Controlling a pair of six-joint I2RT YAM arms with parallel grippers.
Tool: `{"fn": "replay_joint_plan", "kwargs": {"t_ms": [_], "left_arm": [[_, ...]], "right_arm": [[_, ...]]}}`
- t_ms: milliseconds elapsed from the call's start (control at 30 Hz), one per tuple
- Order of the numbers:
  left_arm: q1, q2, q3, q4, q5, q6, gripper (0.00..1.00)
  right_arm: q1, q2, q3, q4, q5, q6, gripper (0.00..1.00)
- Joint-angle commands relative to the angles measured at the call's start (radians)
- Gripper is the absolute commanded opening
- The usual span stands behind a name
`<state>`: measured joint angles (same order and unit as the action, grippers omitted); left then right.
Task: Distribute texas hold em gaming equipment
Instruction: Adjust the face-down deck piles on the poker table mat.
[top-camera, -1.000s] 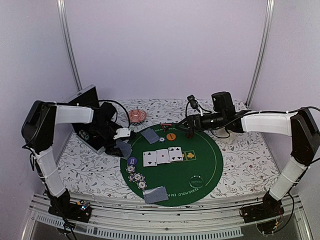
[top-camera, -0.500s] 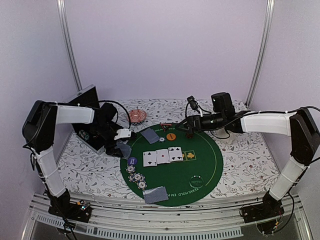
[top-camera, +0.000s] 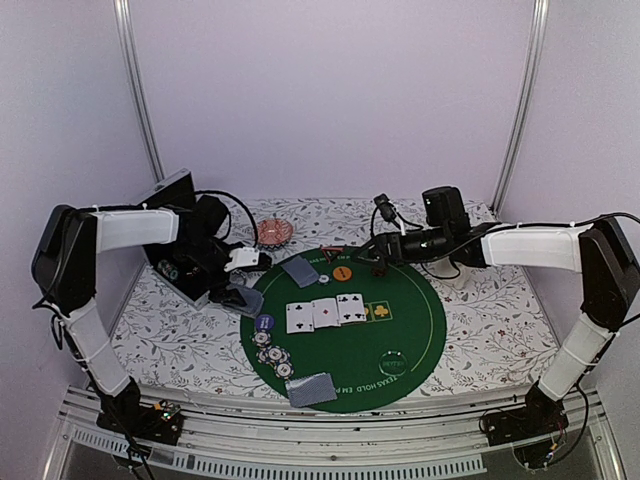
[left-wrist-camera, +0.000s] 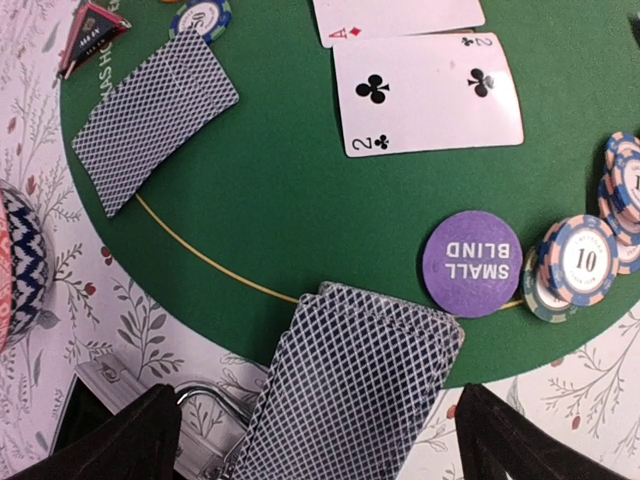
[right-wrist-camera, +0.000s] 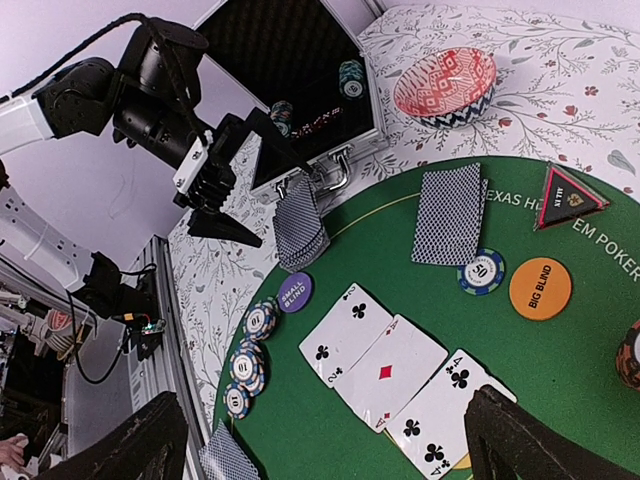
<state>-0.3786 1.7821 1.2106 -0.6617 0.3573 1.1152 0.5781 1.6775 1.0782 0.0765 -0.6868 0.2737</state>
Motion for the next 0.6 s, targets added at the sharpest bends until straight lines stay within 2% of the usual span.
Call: {"fn": "replay_joint_plan", "kwargs": {"t_ms": [0, 567], "left_arm": [[0.0, 0.009, -0.008, -0.002, -0.002, 0.018, 0.98], [-0.007, 0.073, -0.013, 0.029, -0.047, 0.022, 0.98]], "right_arm": [[0.008, 0.0, -0.022, 0.016, -0.008, 0.007, 0.99], [0.008, -0.011, -0.035, 0.017, -0.011, 0.012, 0.99]]}}
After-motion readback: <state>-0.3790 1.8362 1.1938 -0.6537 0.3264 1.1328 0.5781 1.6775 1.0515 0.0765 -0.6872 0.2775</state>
